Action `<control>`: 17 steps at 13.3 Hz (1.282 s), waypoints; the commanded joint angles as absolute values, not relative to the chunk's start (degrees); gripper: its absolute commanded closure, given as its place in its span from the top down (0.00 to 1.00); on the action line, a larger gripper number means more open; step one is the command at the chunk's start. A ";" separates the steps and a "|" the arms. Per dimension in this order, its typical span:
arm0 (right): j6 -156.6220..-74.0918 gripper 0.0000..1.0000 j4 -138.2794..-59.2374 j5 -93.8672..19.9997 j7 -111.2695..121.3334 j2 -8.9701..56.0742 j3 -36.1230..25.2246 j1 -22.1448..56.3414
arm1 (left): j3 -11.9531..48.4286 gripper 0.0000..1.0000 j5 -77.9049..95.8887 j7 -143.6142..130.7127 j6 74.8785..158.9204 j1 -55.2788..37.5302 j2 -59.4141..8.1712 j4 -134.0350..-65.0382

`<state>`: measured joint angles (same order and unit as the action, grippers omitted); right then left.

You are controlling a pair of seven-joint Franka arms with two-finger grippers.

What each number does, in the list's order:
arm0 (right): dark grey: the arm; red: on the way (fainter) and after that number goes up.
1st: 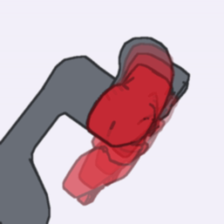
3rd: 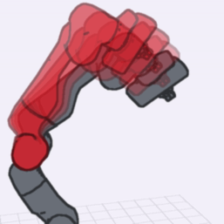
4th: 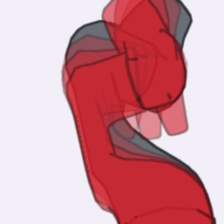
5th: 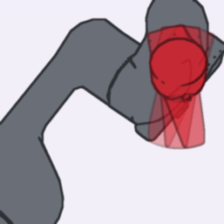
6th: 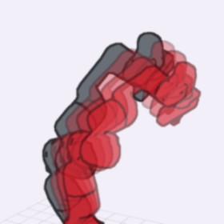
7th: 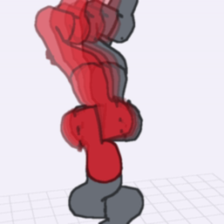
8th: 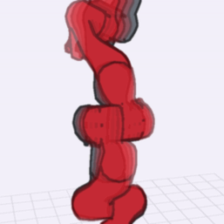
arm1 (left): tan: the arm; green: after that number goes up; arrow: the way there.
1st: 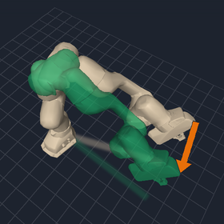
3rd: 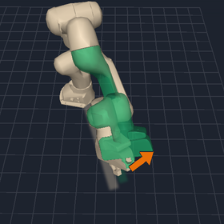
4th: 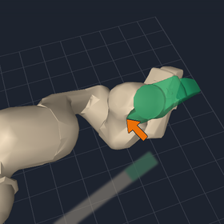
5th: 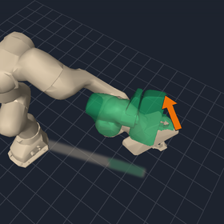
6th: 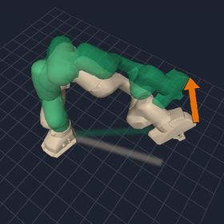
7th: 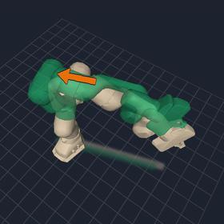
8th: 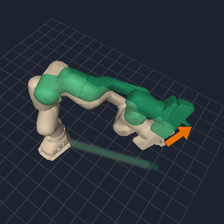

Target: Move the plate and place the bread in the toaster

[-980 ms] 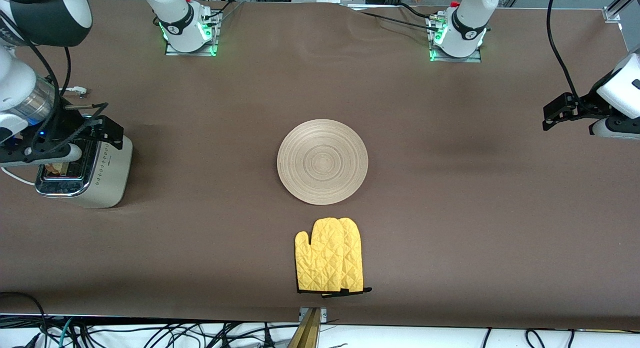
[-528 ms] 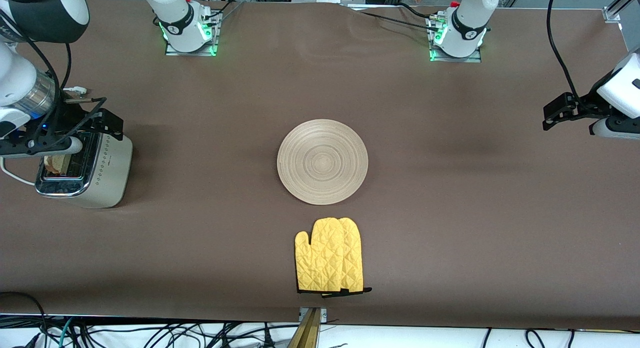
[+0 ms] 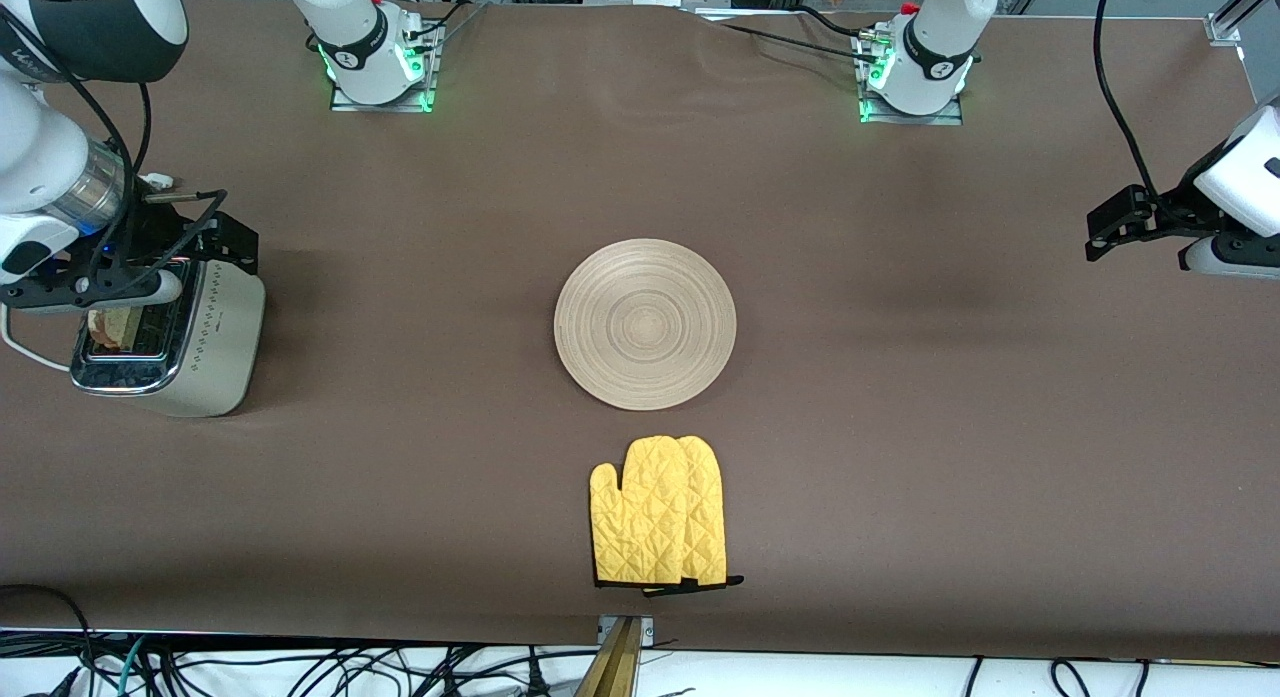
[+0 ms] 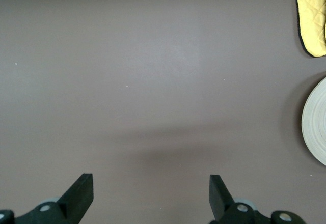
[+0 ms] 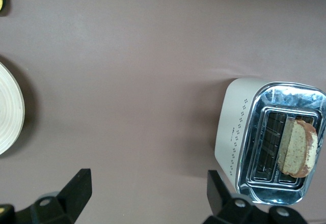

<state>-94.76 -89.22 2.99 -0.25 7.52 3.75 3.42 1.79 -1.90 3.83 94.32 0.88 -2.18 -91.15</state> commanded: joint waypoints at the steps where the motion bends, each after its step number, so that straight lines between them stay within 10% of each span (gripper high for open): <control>1: -94.31 1.00 -90.35 2.73 -0.09 5.98 4.49 1.93 | 2.02 1.00 -2.46 3.43 93.87 0.97 -1.58 -91.05; 17: -92.90 1.00 -87.28 2.20 3.08 7.38 2.37 0.09 | 2.02 1.00 -2.46 3.43 93.87 0.97 -1.58 -91.05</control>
<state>-93.97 -88.14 2.97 2.82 7.53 2.05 0.28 1.79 -1.90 3.83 94.32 0.88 -2.17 -91.15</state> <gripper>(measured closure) 0.000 0.000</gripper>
